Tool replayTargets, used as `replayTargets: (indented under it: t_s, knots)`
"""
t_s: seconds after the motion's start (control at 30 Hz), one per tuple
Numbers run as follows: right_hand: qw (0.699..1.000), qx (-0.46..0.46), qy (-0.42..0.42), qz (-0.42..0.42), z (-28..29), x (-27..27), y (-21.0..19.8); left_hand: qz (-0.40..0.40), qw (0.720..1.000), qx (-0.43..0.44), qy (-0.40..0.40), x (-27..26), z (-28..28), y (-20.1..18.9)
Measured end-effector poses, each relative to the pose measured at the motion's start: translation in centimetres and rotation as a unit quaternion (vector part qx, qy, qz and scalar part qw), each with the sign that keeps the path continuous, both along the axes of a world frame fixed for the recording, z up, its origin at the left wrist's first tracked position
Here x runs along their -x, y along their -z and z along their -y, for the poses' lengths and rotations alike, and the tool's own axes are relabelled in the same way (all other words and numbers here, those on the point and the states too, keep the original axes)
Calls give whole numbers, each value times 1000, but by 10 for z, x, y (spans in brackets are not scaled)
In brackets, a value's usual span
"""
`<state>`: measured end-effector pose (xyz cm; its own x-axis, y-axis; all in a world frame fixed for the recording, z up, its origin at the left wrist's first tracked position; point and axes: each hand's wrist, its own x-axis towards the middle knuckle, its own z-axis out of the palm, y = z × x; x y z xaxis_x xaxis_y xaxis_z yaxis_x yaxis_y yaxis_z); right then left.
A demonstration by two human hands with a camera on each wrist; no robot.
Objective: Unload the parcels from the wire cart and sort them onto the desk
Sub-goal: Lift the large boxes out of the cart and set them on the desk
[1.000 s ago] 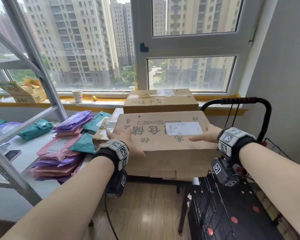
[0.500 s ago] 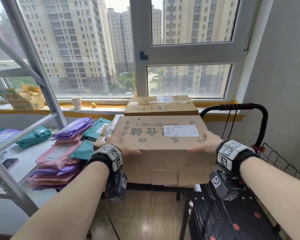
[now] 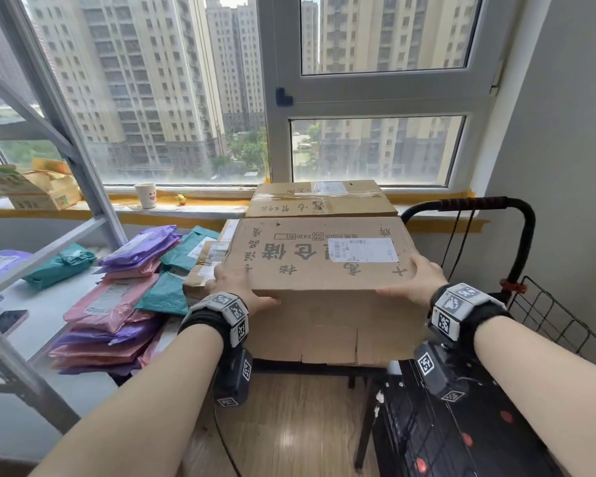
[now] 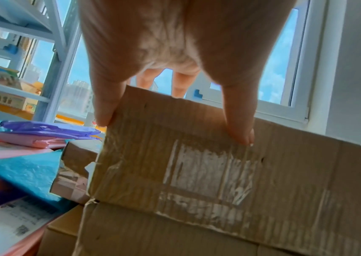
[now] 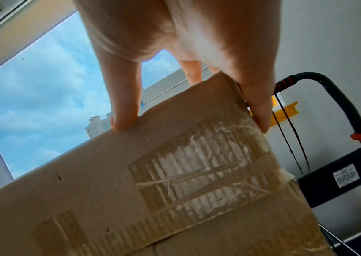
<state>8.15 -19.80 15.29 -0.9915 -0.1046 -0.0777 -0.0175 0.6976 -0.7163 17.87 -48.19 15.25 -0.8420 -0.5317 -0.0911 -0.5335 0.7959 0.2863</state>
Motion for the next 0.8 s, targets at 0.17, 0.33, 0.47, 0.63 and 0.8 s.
replayTargets:
  t_s: [0.17,0.33,0.47,0.63,0.8]
  knots:
    - [1000,-1,1,-1,-2,1,2,-14,1000,-3,-1,4,1,-2]
    - [1000,11,8,2,0,-5,5,-16,1000,19,-3,7,3,8]
    - [1000,17,20,-15,3,-8,6,-26,999,21,-5,8,0,10]
    - [999,27,27,-22,3,-8,1,-25,999,25,6,13,7,11]
    - [1000,12,24,-14,3,-6,5,-20,999,26,3,13,7,14]
